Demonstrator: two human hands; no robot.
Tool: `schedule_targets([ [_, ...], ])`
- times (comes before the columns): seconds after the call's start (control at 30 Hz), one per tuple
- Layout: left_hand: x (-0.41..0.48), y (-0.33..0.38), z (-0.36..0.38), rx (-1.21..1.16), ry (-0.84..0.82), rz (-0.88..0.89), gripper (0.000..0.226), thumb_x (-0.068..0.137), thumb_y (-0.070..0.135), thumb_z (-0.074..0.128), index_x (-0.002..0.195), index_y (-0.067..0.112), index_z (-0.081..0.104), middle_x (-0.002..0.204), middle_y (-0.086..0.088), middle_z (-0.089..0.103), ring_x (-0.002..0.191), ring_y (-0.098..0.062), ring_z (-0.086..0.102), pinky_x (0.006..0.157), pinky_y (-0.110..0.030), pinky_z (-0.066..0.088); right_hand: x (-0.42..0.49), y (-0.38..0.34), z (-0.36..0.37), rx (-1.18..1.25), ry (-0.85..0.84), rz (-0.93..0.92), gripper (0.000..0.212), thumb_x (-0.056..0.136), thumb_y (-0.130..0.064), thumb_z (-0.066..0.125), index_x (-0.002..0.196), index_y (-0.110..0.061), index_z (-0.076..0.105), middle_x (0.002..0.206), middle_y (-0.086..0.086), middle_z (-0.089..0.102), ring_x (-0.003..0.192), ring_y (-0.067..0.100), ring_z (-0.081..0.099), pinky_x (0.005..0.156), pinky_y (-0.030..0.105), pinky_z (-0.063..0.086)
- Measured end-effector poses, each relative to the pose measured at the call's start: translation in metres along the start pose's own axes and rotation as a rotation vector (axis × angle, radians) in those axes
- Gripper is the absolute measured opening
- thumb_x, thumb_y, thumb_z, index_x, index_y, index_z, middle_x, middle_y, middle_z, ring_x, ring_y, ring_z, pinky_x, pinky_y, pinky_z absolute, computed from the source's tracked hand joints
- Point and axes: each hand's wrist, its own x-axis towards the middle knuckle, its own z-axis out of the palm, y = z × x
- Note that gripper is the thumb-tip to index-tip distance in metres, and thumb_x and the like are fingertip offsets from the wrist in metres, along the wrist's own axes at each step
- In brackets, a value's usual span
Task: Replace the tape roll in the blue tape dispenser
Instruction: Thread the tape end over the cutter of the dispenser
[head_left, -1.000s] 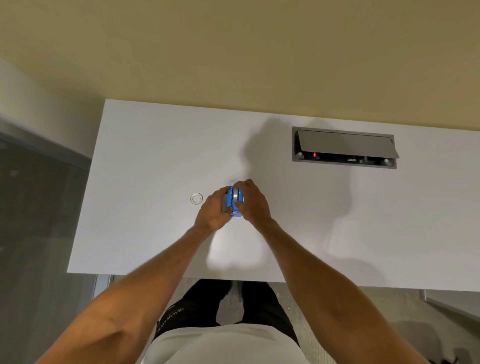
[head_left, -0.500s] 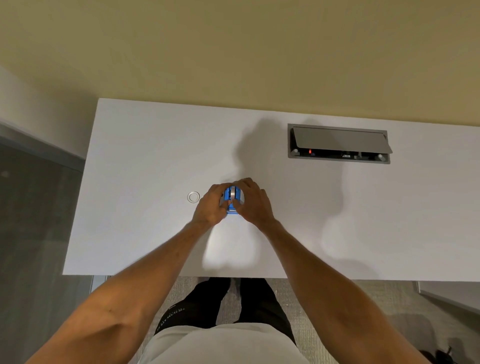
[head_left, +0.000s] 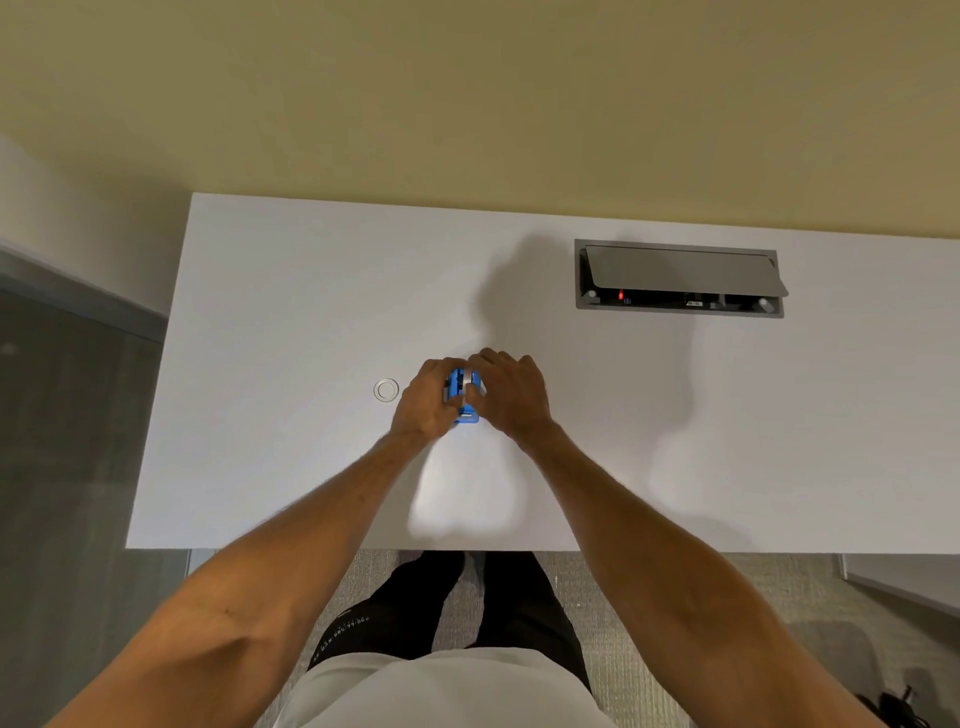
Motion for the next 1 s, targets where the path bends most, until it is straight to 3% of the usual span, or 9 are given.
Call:
schedule_targets([
  [0.13, 0.001, -0.004, -0.001, 0.023, -0.043, 0.003, 0.06, 0.093, 0.001, 0.07, 0.15, 0.015, 0.056, 0.151, -0.01, 0.057, 0.133, -0.03, 0.063, 0.113, -0.044, 0.055, 0.004, 0.002, 0.002, 0.045, 0.007, 0.063, 0.028, 0.104, -0.031, 0.049, 0.12, -0.024, 0.071, 0.12, -0.007, 0.072, 0.104, 0.016, 0.067, 0.087, 0.033, 0.05],
  [0.47, 0.002, -0.005, 0.001, -0.011, 0.007, 0.018, 0.043, 0.1, 0.014, 0.067, 0.143, 0.016, 0.062, 0.145, -0.01, 0.061, 0.127, -0.031, 0.066, 0.11, -0.047, 0.056, 0.008, 0.003, 0.005, 0.004, -0.011, 0.023, 0.035, 0.104, -0.047, 0.048, 0.119, -0.027, 0.073, 0.121, -0.008, 0.073, 0.099, 0.015, 0.069, 0.087, 0.034, 0.052],
  [0.67, 0.005, -0.007, 0.001, -0.02, -0.001, -0.002, 0.043, 0.098, 0.014, 0.072, 0.139, 0.016, 0.06, 0.139, -0.01, 0.063, 0.12, -0.033, 0.068, 0.106, -0.047, 0.059, 0.015, 0.002, 0.004, -0.043, -0.001, 0.01, 0.036, 0.107, -0.04, 0.044, 0.104, -0.024, 0.076, 0.108, -0.006, 0.075, 0.089, 0.017, 0.068, 0.082, 0.034, 0.05],
  [0.9, 0.004, -0.008, -0.001, -0.044, -0.009, -0.006, 0.046, 0.102, 0.033, 0.072, 0.143, 0.02, 0.057, 0.143, -0.006, 0.062, 0.122, -0.028, 0.069, 0.109, -0.044, 0.059, 0.014, 0.009, 0.004, 0.084, 0.014, -0.002, 0.028, 0.106, -0.037, 0.051, 0.112, -0.021, 0.074, 0.108, -0.004, 0.075, 0.093, 0.017, 0.069, 0.086, 0.032, 0.05],
  [1.0, 0.006, -0.007, -0.002, -0.029, -0.02, -0.005, 0.043, 0.104, 0.028, 0.068, 0.145, 0.019, 0.057, 0.147, -0.007, 0.059, 0.125, -0.031, 0.069, 0.109, -0.045, 0.058, 0.013, 0.011, 0.004, 0.094, -0.005, -0.04, 0.028, 0.104, -0.039, 0.054, 0.116, -0.02, 0.071, 0.111, -0.004, 0.073, 0.097, 0.017, 0.069, 0.089, 0.033, 0.052],
])
